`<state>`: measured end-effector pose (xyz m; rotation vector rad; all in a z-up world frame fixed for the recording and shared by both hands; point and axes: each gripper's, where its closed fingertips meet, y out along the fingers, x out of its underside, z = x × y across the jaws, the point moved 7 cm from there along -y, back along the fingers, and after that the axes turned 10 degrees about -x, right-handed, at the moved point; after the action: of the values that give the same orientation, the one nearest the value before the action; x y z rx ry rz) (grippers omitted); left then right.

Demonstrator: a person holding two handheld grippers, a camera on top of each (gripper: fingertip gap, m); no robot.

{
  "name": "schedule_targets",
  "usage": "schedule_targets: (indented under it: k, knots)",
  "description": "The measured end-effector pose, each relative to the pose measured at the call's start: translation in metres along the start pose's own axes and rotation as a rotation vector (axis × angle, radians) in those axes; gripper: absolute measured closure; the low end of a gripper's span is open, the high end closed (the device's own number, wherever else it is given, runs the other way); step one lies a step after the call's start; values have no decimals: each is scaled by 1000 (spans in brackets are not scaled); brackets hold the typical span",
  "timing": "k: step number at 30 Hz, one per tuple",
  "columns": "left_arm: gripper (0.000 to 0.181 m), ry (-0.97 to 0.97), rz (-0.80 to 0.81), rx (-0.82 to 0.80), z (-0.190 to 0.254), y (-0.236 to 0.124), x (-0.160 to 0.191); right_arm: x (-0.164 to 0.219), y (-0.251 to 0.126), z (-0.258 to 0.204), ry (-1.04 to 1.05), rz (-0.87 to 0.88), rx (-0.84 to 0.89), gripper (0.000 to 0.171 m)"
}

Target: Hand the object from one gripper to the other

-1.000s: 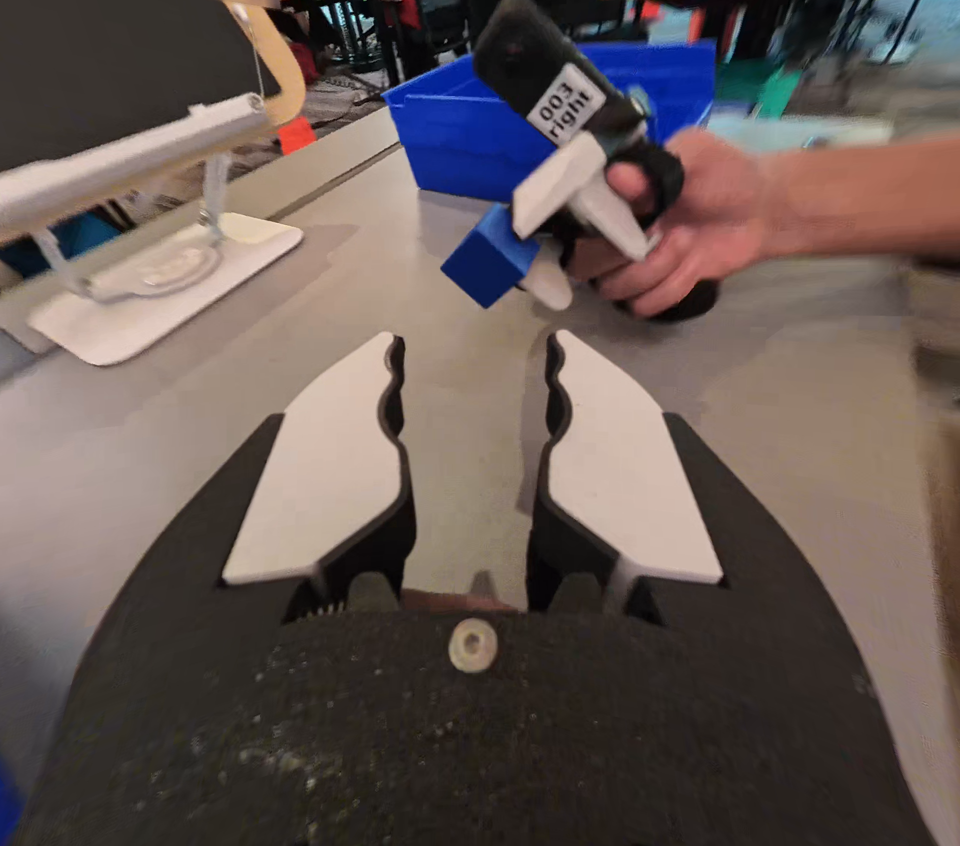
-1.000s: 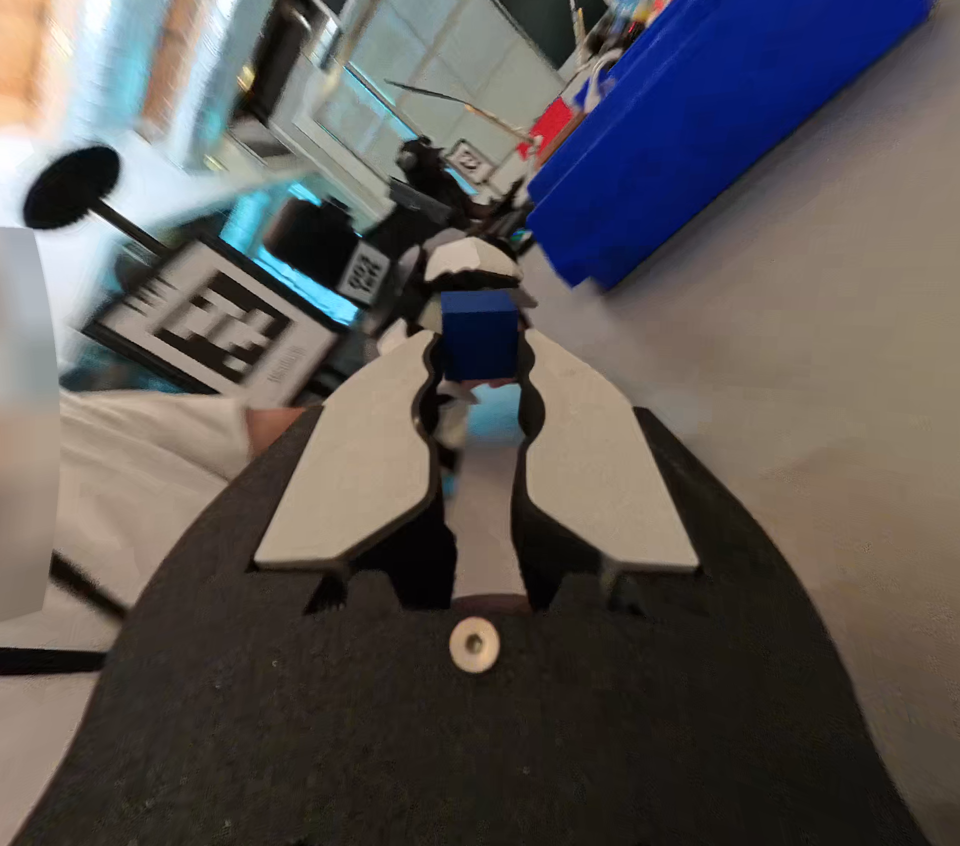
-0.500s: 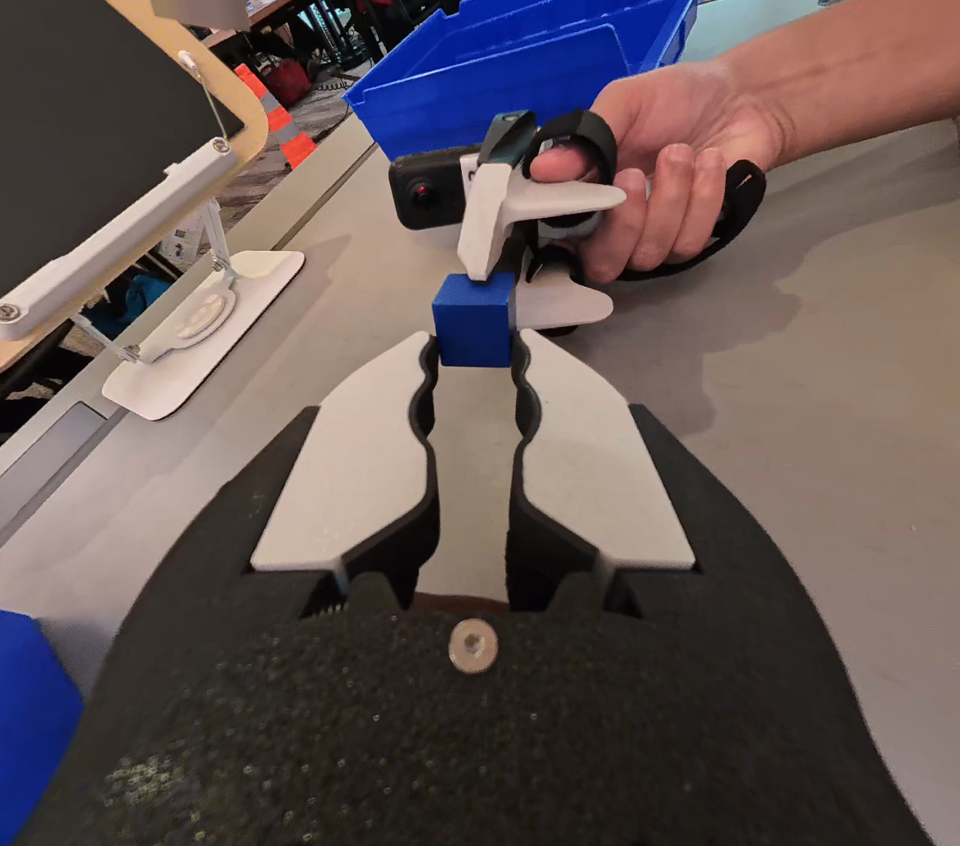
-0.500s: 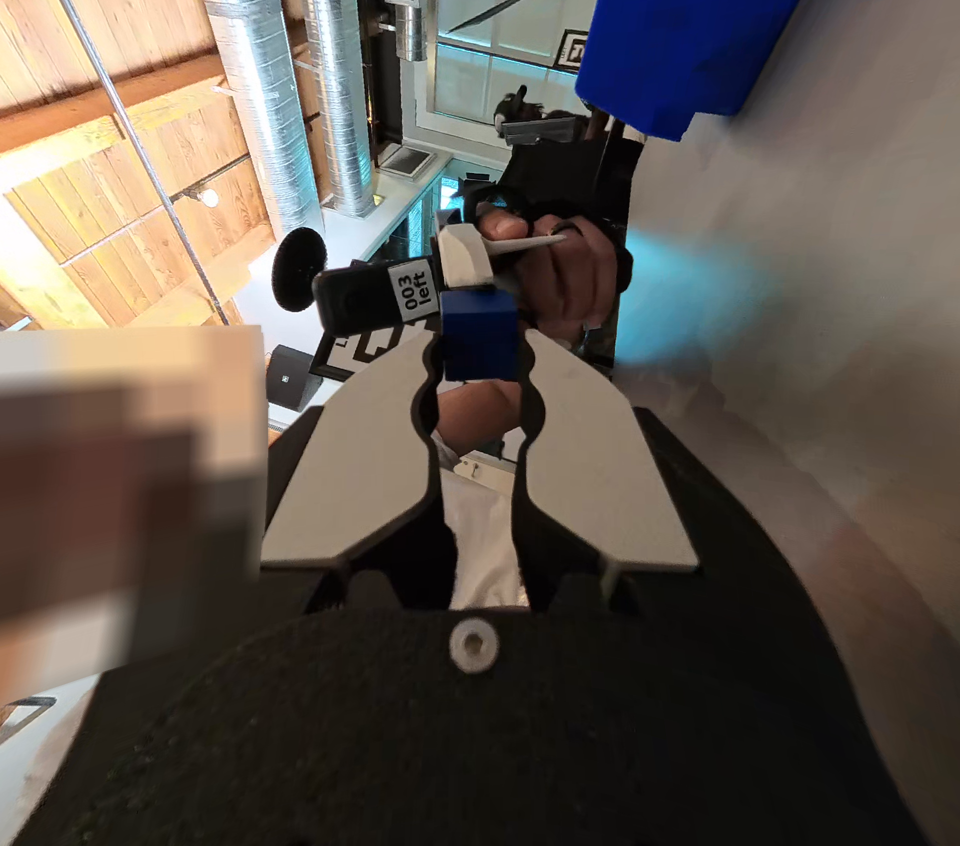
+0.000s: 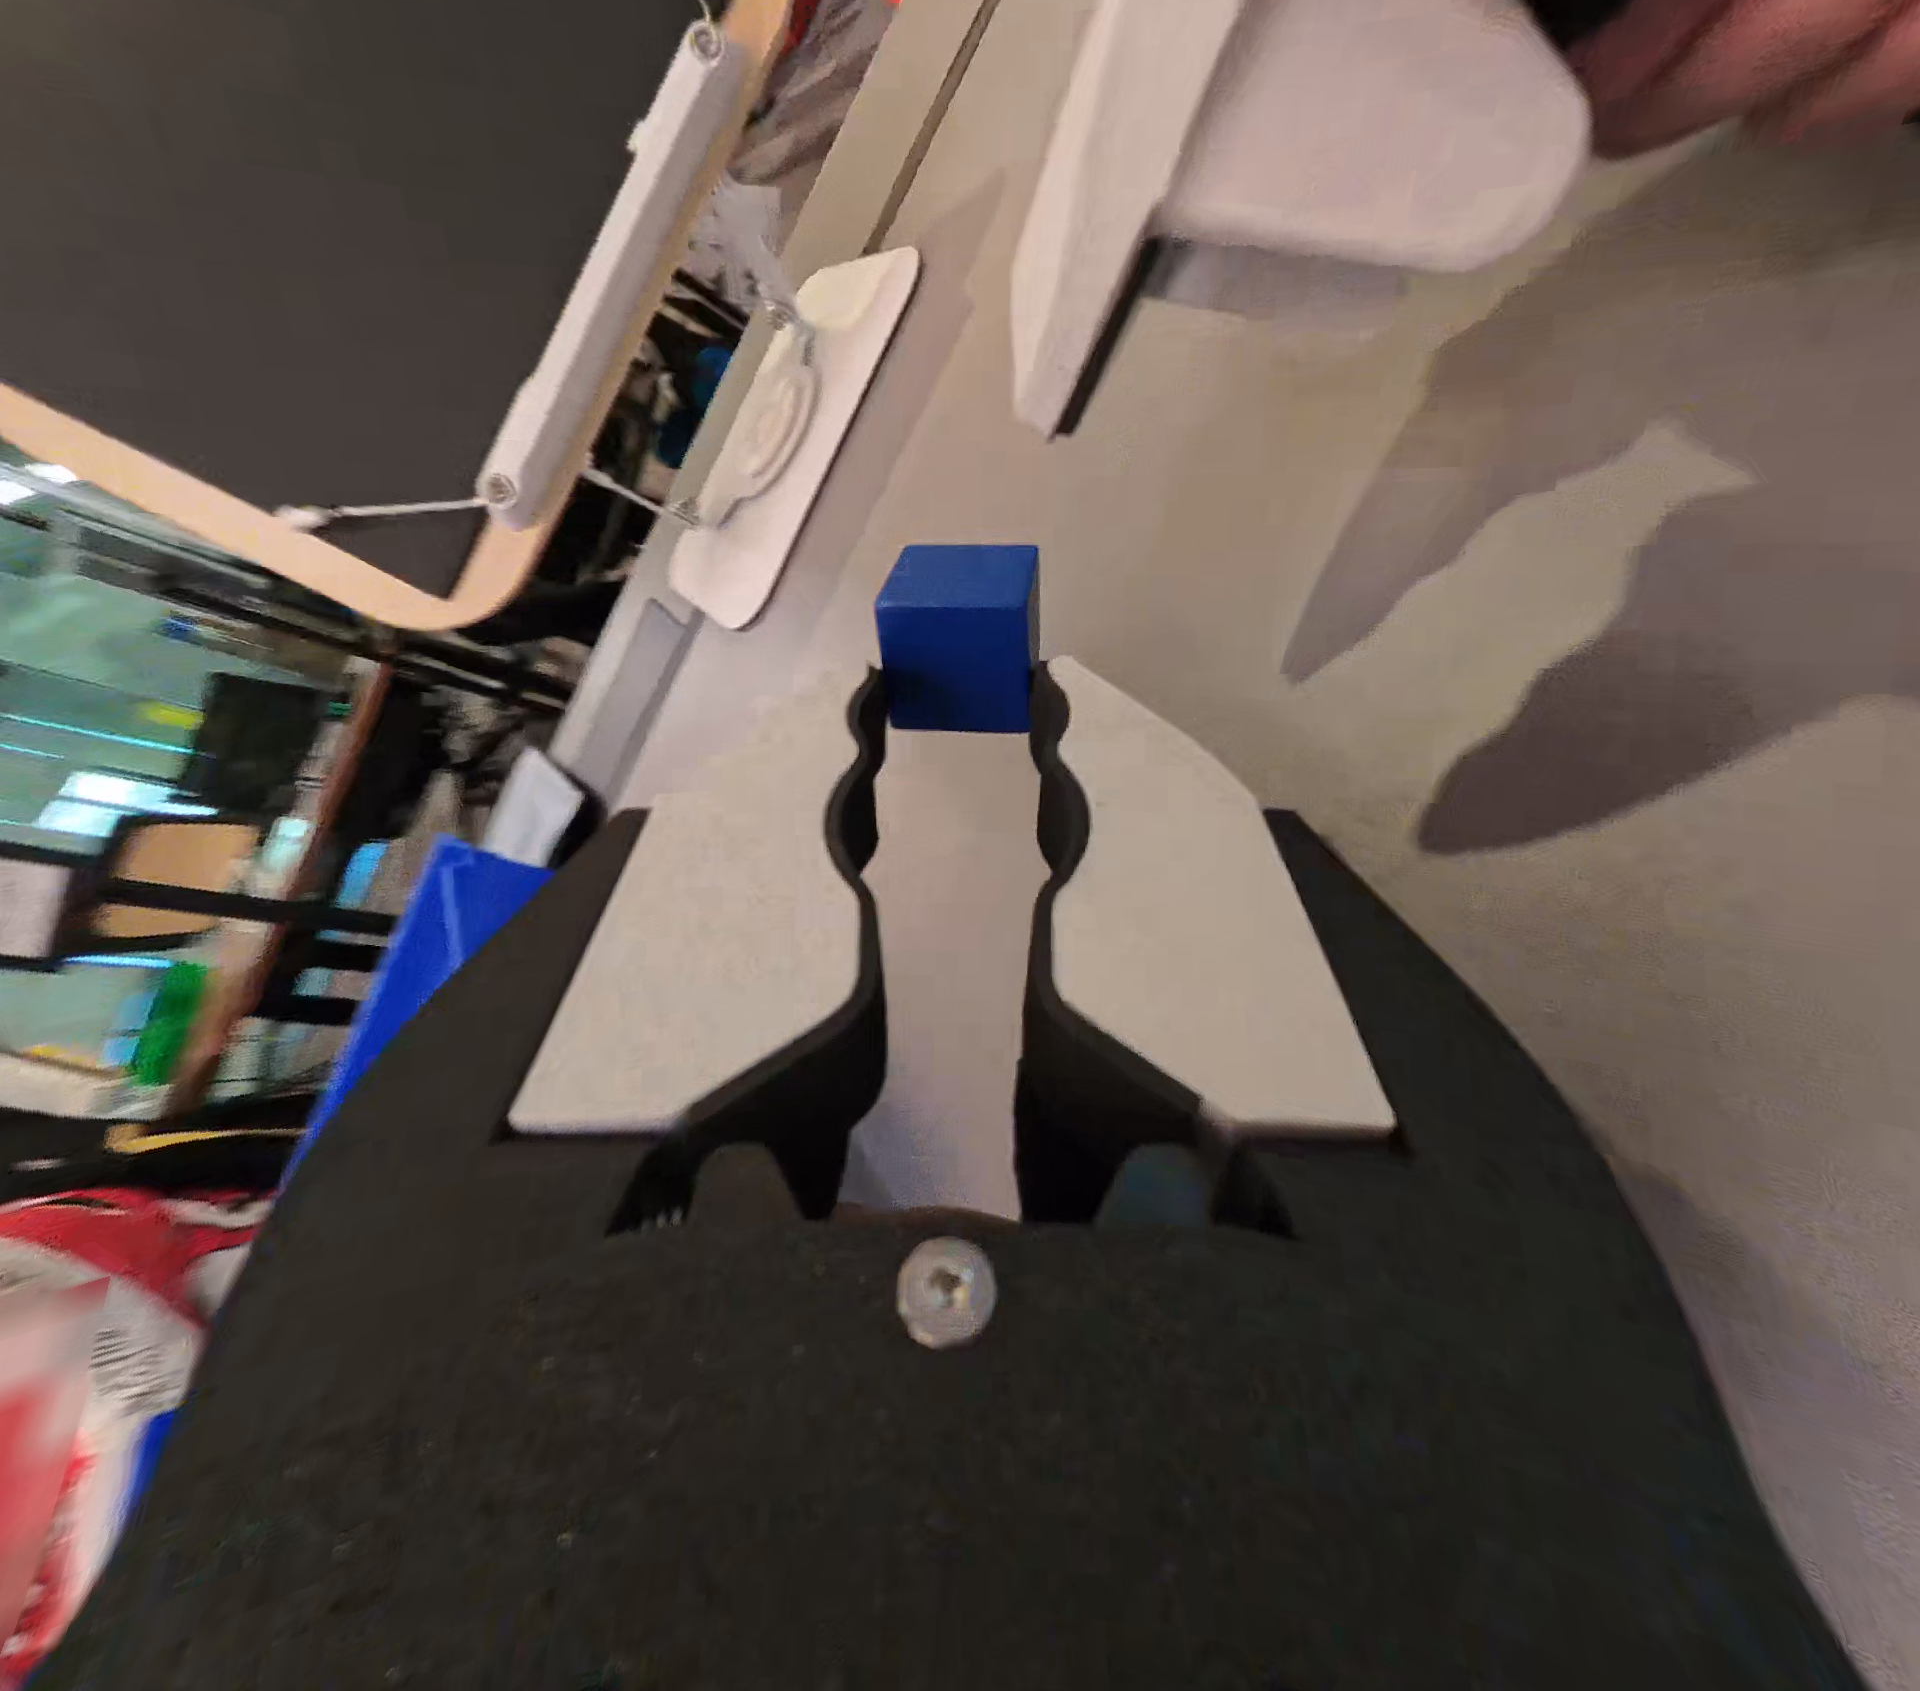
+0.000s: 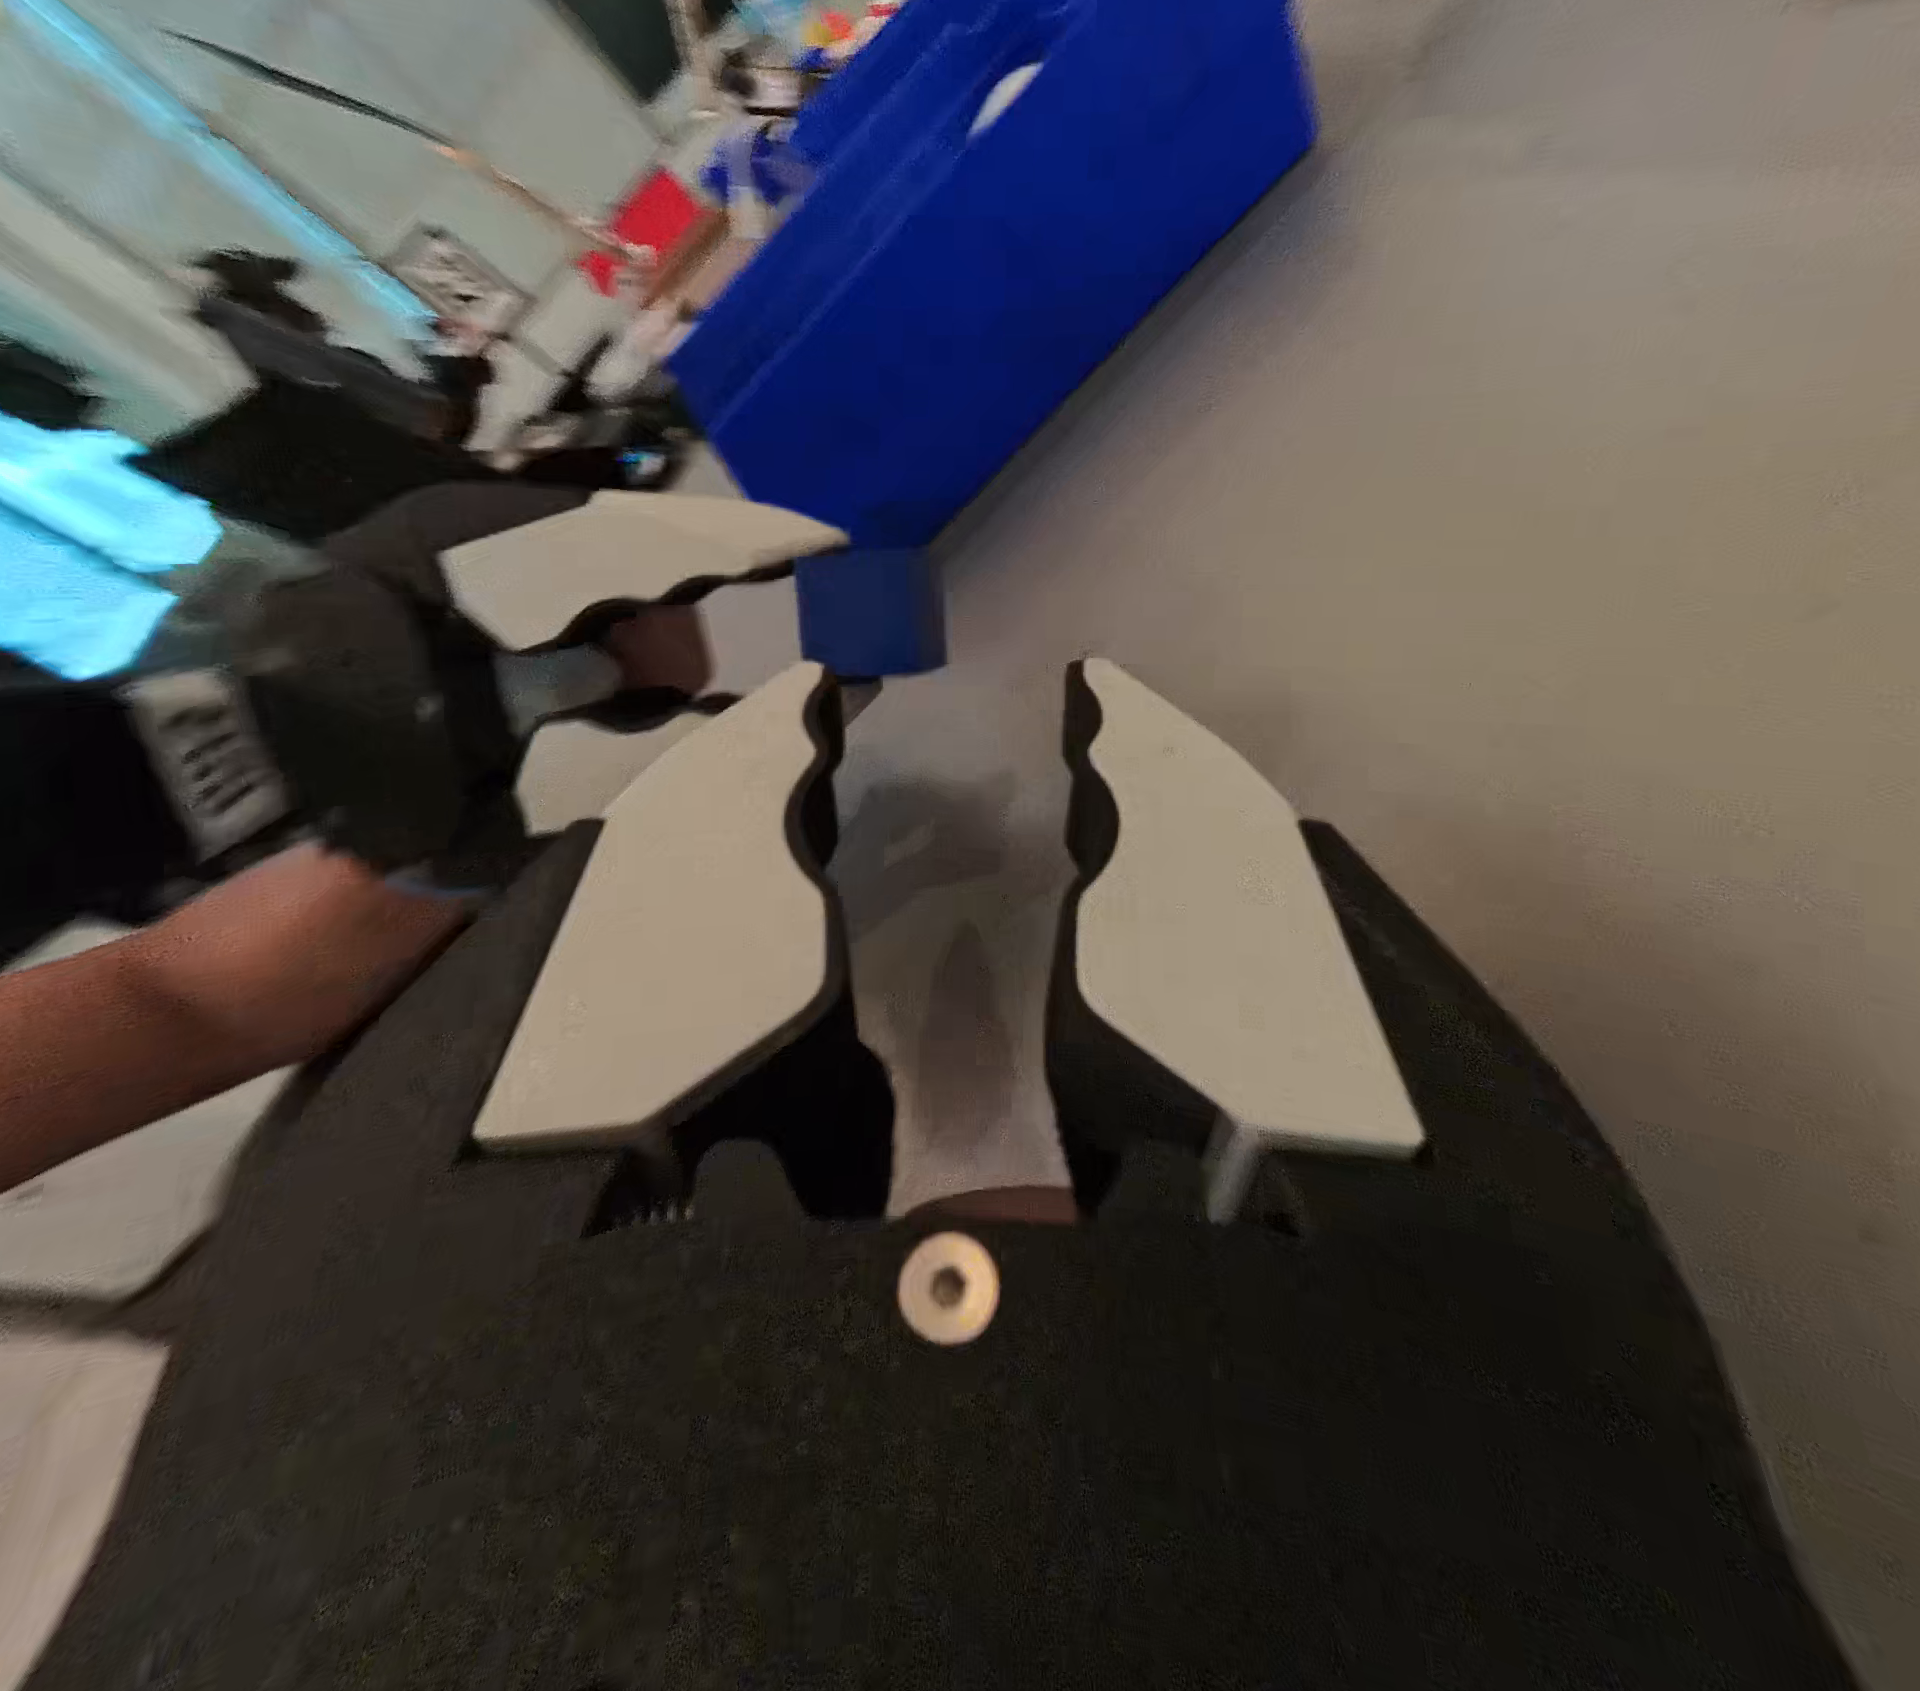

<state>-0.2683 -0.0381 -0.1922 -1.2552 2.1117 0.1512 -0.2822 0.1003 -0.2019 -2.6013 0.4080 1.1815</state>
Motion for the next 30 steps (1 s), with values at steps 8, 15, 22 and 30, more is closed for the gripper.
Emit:
schedule_targets:
  k: [8,15,22,30]
  knots:
    - [155,113,-4,-8,17,0,-8,15,20,-14,-108,-80,78,145]
    - [150,-188,6,122,8,-2,-8,13,11,-4,-36,-87,-13,145]
    - [143,-899,93,408,-14,1,-2,3,-3,-5,25,43,-304,145]
    - [142,-1285,243,669,-24,0,-4,3,1,-23,8,89,-438,145]
